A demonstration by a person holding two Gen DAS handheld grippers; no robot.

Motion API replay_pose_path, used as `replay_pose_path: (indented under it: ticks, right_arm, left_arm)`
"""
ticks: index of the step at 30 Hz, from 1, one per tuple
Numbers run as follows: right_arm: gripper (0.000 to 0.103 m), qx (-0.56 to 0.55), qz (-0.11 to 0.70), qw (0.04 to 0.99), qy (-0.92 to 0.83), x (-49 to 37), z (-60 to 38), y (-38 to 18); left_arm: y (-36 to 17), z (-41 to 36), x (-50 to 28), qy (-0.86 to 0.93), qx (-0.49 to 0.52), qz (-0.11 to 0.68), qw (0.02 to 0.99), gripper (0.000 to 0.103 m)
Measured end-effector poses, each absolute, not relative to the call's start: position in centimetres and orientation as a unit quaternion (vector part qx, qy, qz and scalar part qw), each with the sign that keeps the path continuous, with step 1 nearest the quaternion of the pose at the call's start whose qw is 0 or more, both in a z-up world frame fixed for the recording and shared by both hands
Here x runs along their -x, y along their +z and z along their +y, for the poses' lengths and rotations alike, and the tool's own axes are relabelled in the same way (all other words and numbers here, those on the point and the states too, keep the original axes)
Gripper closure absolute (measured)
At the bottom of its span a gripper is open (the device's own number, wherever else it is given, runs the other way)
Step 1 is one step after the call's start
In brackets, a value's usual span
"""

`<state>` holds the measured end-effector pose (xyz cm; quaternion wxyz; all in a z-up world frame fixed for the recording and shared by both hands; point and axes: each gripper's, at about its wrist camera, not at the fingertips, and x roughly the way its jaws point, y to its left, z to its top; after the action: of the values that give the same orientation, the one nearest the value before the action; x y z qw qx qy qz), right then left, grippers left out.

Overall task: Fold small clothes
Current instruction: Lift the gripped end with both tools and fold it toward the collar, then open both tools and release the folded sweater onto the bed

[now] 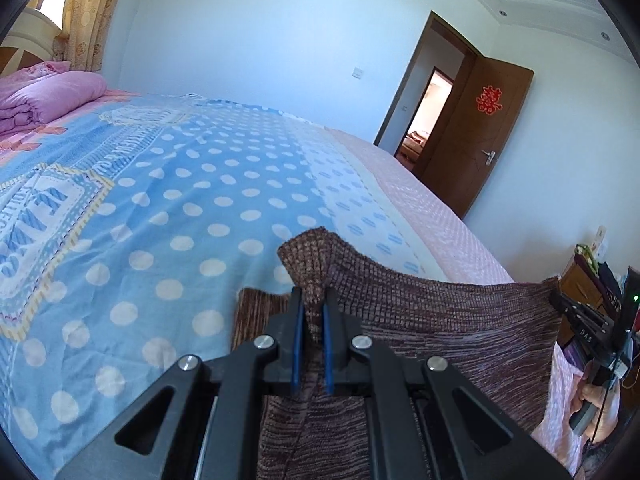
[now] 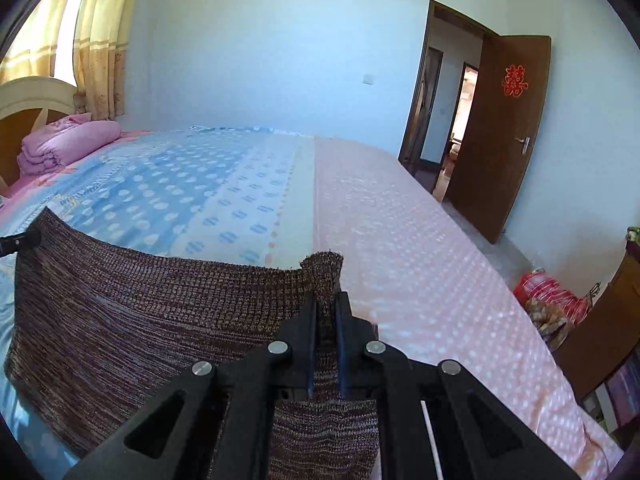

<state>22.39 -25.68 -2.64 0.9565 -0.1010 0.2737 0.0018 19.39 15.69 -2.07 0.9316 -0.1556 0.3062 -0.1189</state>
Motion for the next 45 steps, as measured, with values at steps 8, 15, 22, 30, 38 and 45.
replay_pose_path:
  ticks: [8,15,22,30,38,45]
  right_arm:
    - [0.095,0.107,0.301,0.947,-0.027,-28.2,-25.3,-7.6]
    - [0.080,0.096,0.358,0.928,-0.041,-30.5,-26.9,-11.7]
    - [0.056,0.014,0.342,0.938,-0.053,-29.1,-30.2,-9.8]
    - [0.056,-0.066,0.330,0.942,-0.023,-16.8,-35.9,-6.9]
    - [0.057,-0.071,0.390,0.917,0.038,-12.3,-33.3,-11.3]
    - [0.088,-0.019,0.421,0.907,0.016,-12.5,-31.1,-13.6]
  left_arm:
    - [-5.9,14.6,-24.2,-0.074,0.138,0.330,0.931,0.094]
    - [-10.4,14.5,-27.1,-0.055,0.148,0.410,0.898,0.088]
    - [-9.7,15.2,-26.0,-0.051,0.152,0.421,0.893,0.069]
    - [-7.3,16.7,-17.4,-0.079,0.144,0.370,0.915,0.047]
    - [-8.6,13.8,-11.8,-0.108,0.129,0.375,0.912,0.039]
    - [-10.0,12.9,-10.8,-0.094,0.111,0.398,0.906,0.039]
